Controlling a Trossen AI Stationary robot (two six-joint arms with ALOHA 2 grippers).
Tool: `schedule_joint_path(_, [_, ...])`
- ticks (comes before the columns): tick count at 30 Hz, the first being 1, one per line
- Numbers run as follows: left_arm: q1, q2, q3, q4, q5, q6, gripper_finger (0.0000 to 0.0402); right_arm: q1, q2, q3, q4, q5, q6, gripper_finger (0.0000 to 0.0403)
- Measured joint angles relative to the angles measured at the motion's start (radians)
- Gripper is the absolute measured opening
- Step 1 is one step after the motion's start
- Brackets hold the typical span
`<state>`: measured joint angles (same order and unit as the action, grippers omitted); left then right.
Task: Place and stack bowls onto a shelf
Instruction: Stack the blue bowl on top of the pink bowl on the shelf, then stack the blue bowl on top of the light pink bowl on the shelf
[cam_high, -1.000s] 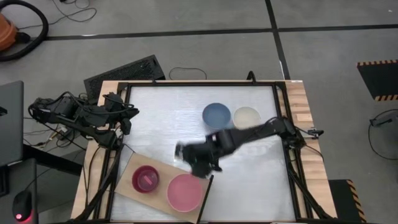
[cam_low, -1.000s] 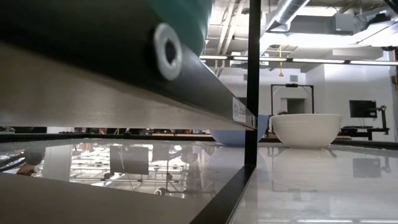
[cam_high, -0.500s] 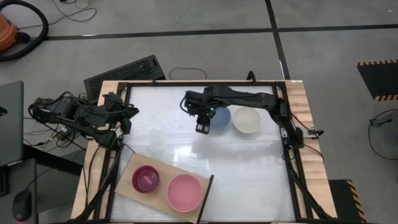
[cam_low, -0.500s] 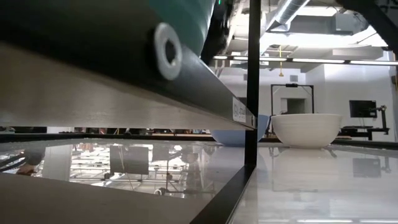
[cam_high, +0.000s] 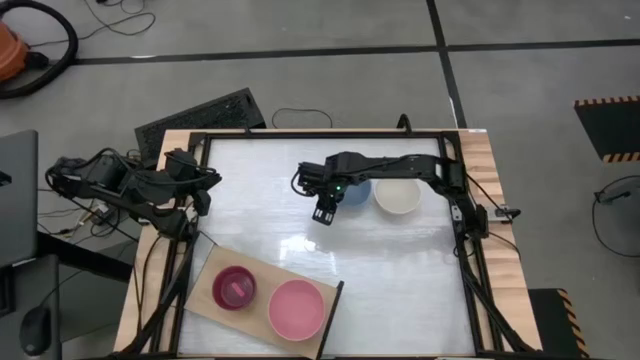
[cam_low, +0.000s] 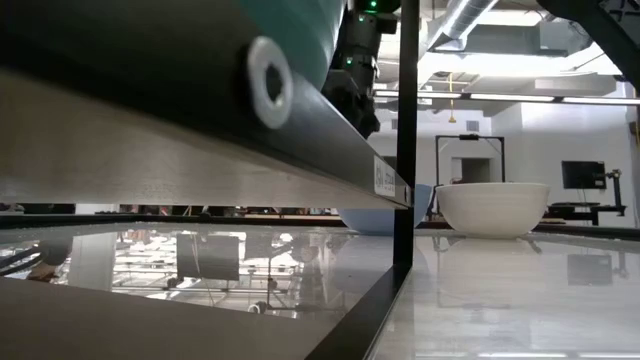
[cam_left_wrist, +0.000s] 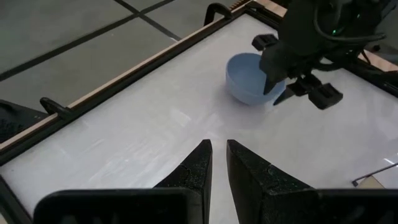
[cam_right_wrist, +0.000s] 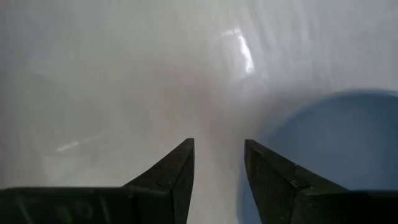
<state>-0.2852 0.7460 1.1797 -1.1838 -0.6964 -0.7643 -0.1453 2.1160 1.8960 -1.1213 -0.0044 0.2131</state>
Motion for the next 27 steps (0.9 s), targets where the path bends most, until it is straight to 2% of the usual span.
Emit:
schedule_joint_path(11, [0.0, 0.0, 0.0, -0.006, 0.0, 0.0, 0.0034, -0.03, 0.0, -0.145, 0.118, 0.002, 0.023, 0.0161])
schedule_joint_path(15, [0.0, 0.0, 0.0, -0.01, 0.0, 0.0, 0.0034, -0.028, 0.0, -0.152, 0.113, 0.002, 0.023, 0.0118])
schedule_joint_path(19, [0.0, 0.0, 0.0, -0.009, 0.0, 0.0, 0.0034, -0.024, 0.0, -0.152, 0.12, 0.002, 0.022, 0.003])
schedule_joint_path(20, [0.0, 0.0, 0.0, -0.009, 0.0, 0.0, 0.0034, -0.021, -0.001, -0.148, 0.118, 0.002, 0.017, 0.002])
schedule_joint_path(24, [0.0, 0.0, 0.0, -0.014, 0.0, 0.0, 0.0034, 0.005, -0.01, -0.082, 0.081, 0.006, 0.007, 0.0019])
schedule_joint_path(27, [0.0, 0.0, 0.0, -0.015, 0.0, 0.0, 0.0034, 0.016, -0.012, -0.005, -0.016, 0.005, 0.0, 0.003])
